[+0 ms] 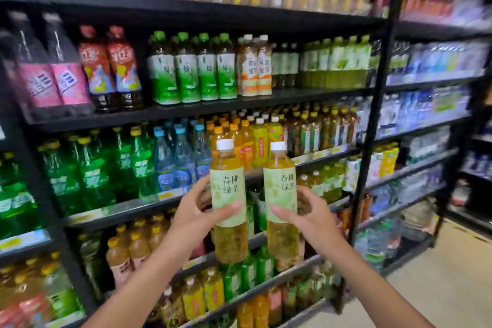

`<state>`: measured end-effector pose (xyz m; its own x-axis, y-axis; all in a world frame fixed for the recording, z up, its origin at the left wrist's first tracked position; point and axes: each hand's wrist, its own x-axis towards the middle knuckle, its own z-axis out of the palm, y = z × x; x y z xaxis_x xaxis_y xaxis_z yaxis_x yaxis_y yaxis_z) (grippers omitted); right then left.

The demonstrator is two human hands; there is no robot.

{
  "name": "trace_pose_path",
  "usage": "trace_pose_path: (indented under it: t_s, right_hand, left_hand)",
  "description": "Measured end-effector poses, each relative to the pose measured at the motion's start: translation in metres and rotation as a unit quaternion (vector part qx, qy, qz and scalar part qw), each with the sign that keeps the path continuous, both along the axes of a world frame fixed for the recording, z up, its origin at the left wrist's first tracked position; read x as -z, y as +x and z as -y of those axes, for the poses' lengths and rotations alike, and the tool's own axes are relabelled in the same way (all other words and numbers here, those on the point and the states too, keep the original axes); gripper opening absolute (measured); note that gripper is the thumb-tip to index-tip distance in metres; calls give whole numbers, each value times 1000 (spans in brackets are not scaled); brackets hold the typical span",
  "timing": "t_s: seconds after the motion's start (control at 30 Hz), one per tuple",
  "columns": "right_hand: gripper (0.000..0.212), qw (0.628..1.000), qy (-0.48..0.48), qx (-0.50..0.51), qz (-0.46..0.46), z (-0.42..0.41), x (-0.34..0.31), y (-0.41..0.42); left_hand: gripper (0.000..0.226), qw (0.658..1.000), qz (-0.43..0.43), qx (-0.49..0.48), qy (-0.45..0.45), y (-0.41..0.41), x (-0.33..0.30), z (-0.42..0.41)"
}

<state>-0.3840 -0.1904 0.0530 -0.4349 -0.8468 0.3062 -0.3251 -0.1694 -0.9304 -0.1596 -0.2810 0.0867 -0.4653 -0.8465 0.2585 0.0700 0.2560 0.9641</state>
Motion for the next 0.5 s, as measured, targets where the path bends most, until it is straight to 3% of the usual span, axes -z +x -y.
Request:
trace_pose_path:
  t_s: [0.13, 0.3, 0.5]
  right_hand:
    - [57, 999, -12, 32, -3, 22, -36, -45]
    - [91, 995, -40, 79, -44, 45, -72, -100]
    - [63, 994, -68, 64, -53, 72, -100, -178]
  left_hand:
    - [81, 999, -18, 27, -27, -51, -37, 38]
    - [80, 996, -17, 66, -66, -111, -72, 81]
    - [63, 991, -6, 55, -121, -184, -99, 108]
